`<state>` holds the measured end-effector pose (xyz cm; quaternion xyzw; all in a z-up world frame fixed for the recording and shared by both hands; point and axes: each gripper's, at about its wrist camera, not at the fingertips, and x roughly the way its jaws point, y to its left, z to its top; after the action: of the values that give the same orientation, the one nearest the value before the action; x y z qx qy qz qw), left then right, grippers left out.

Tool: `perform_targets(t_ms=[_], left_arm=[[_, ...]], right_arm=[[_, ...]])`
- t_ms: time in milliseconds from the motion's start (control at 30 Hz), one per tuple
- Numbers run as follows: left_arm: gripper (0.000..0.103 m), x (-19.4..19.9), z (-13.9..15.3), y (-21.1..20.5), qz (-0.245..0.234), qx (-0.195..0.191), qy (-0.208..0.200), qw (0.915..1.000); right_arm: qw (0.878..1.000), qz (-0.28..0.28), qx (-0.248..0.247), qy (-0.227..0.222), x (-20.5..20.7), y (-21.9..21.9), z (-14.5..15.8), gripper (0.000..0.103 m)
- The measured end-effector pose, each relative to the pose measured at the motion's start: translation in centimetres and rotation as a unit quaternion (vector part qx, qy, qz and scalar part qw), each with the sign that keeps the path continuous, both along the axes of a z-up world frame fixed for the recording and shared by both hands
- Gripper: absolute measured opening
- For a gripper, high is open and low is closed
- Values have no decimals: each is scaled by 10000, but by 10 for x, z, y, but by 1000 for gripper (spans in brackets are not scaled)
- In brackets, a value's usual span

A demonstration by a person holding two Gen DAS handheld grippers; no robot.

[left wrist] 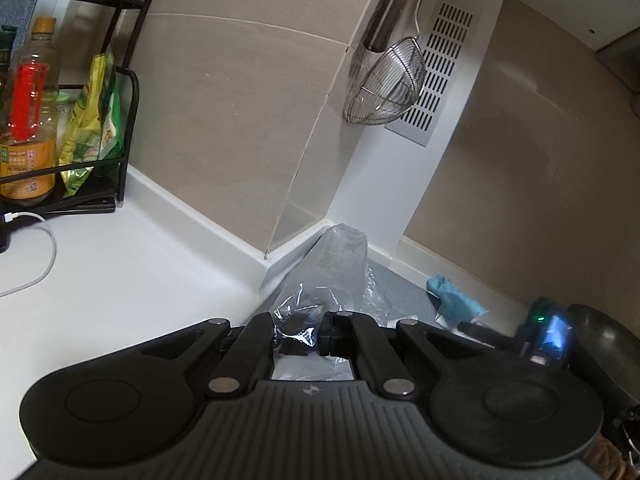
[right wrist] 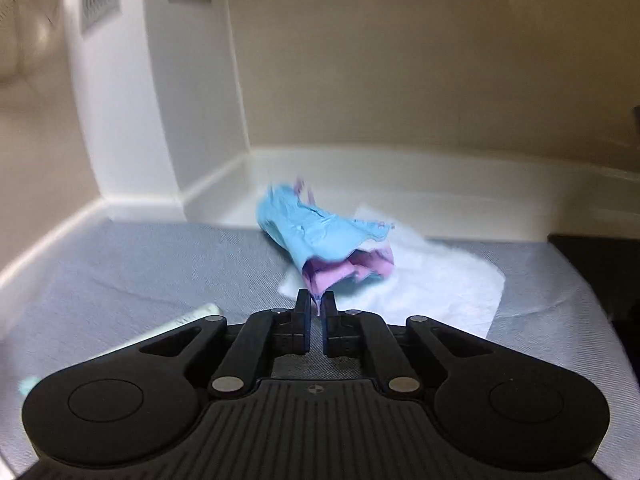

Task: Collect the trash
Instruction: 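Lift the plastic bag and blue cloth with both grippers off the mat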

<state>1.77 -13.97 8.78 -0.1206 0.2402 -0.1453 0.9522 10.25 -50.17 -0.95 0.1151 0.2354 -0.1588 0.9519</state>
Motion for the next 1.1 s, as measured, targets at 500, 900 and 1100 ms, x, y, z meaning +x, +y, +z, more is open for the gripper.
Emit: perform_targets(t_ms=[500,900,1100], left_arm=[[0,-109,23,5,-49,-87,-251,9996],[0,-201,-38,19,64,435,548,9975],[0,-239,-77,22,157,780,851,9932]], right_arm=[[9845,1069,-42,-1387,-168,36,78,3],[9572,2411,-46,-1600,-344,84,70,3],[9484,2907,-136,-1257,-390,113,49,3]])
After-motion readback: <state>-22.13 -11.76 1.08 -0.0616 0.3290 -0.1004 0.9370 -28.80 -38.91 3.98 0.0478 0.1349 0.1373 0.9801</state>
